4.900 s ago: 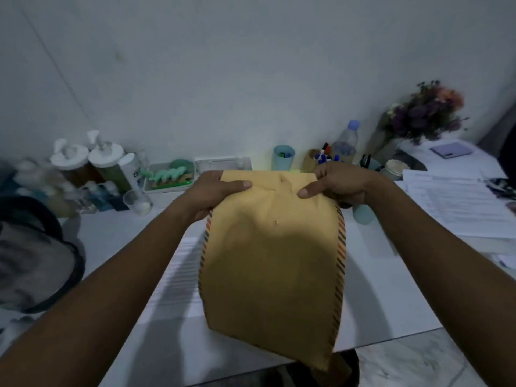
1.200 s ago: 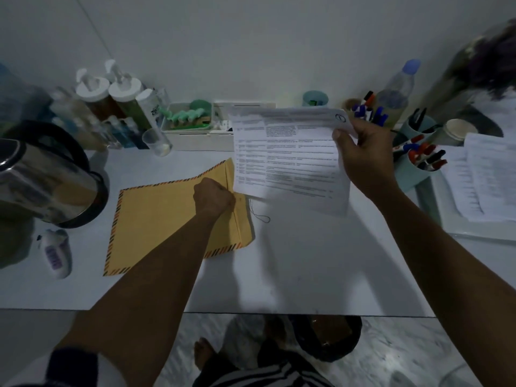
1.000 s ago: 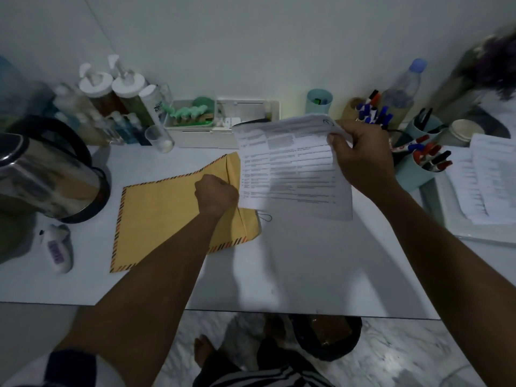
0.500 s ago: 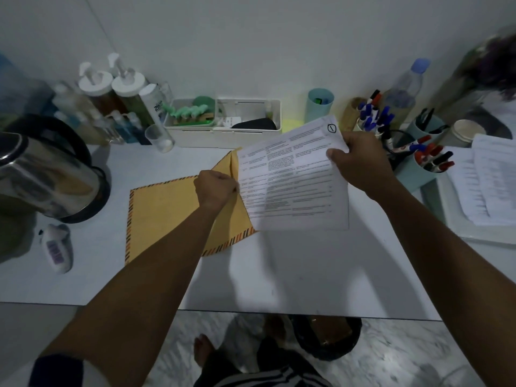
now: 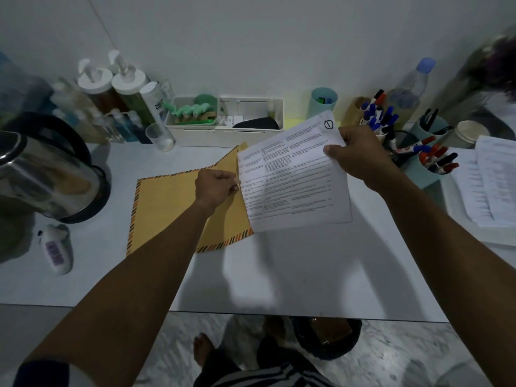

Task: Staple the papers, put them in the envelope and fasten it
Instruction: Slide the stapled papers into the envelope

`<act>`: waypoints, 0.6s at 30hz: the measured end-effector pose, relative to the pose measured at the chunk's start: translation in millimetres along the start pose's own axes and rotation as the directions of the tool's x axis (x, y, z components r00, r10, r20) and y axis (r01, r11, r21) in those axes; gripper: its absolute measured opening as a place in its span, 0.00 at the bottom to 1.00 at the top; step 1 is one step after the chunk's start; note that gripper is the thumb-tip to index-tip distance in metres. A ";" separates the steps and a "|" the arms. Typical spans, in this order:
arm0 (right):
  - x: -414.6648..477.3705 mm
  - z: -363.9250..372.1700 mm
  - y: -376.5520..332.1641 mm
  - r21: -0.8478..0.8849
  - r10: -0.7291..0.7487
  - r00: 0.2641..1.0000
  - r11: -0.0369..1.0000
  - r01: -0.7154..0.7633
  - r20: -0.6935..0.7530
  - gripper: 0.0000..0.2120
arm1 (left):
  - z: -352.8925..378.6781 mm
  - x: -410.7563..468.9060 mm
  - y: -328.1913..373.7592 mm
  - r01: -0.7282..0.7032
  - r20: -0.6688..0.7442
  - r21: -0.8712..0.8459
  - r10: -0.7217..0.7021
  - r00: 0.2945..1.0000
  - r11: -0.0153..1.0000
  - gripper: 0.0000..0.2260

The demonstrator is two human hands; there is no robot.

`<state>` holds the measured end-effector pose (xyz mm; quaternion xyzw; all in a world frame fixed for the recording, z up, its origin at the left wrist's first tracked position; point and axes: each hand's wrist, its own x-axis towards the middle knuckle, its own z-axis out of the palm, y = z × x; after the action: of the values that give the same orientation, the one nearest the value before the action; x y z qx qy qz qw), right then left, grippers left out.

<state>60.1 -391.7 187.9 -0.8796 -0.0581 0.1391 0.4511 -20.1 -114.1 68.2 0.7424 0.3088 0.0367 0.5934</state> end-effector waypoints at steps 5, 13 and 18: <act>6.7 8.7 -0.3 -0.012 -0.004 1.000 1.000 0.005 0.018 0.18 | -0.6 0.3 2.4 -0.002 0.085 -0.041 0.006 0.996 0.999 0.07; 12.6 37.9 1.5 -0.045 -0.015 0.999 0.999 0.013 -0.047 0.14 | 6.5 -2.4 10.3 -0.059 0.175 -0.035 0.064 0.983 0.998 0.06; 15.1 59.4 3.1 0.003 0.002 0.997 1.000 -0.002 -0.081 0.14 | 7.6 -2.4 13.1 -0.081 0.184 -0.022 0.084 0.979 0.996 0.06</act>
<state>56.8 -343.9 149.6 -0.8840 -0.0386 0.1038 0.4542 -13.4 -123.2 78.6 0.7506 0.2210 -0.0055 0.6226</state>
